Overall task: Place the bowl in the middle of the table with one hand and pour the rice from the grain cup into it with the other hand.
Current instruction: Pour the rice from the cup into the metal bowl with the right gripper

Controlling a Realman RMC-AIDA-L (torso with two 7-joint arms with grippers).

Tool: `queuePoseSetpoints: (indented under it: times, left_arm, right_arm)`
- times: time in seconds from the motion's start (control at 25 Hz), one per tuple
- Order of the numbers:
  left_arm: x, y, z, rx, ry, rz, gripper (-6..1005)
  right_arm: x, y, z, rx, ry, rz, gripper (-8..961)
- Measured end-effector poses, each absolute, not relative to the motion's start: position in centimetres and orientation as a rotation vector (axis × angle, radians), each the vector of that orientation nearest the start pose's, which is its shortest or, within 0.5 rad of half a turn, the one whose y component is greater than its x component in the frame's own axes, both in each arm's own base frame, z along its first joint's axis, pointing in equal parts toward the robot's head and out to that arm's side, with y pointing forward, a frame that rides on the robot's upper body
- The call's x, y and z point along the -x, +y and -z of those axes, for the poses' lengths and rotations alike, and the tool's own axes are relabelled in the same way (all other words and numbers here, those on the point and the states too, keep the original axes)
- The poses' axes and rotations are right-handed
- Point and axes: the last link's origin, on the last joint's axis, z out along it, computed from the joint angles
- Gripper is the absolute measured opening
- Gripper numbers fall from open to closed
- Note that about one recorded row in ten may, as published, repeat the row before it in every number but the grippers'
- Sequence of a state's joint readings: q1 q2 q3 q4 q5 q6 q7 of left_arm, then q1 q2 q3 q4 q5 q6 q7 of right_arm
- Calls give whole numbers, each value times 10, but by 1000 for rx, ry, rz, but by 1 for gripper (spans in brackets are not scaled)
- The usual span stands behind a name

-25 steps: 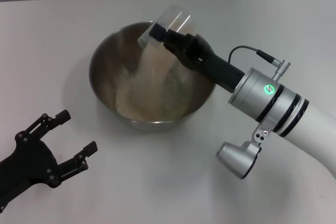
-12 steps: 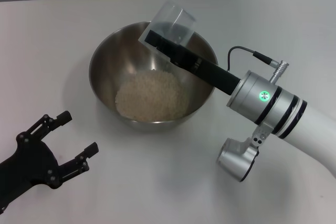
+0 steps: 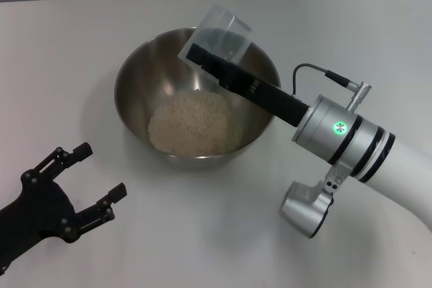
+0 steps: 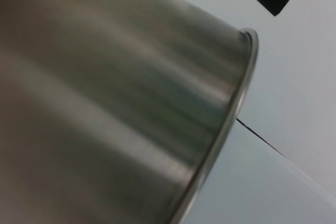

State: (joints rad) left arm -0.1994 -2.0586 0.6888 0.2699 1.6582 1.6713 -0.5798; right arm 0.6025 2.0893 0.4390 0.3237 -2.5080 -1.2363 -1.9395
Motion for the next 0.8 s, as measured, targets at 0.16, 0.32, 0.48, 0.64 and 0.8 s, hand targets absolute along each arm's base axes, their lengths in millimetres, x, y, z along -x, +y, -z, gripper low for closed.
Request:
queuePoseSetpoints:
  times: [0.16, 0.32, 0.48, 0.64, 0.8]
  left_arm:
    - [333, 206, 22, 2358, -337, 910, 869]
    - [333, 205, 22, 2358, -336, 914, 869]
    - [333, 204, 22, 2357, -339, 915, 869]
    - [333, 204, 22, 2358, -341, 916, 869]
    - [333, 204, 22, 2358, -342, 919, 870]
  right_arm:
    - [-189, 315, 106, 1226, -1642, 135, 26]
    - [-185, 315, 102, 1427, -1351, -26, 26]
    - [-189, 317, 94, 1668, -904, -293, 26]
    - [-195, 319, 92, 1820, -586, -508, 26]
    - [-203, 324, 88, 1948, -198, -750, 26]
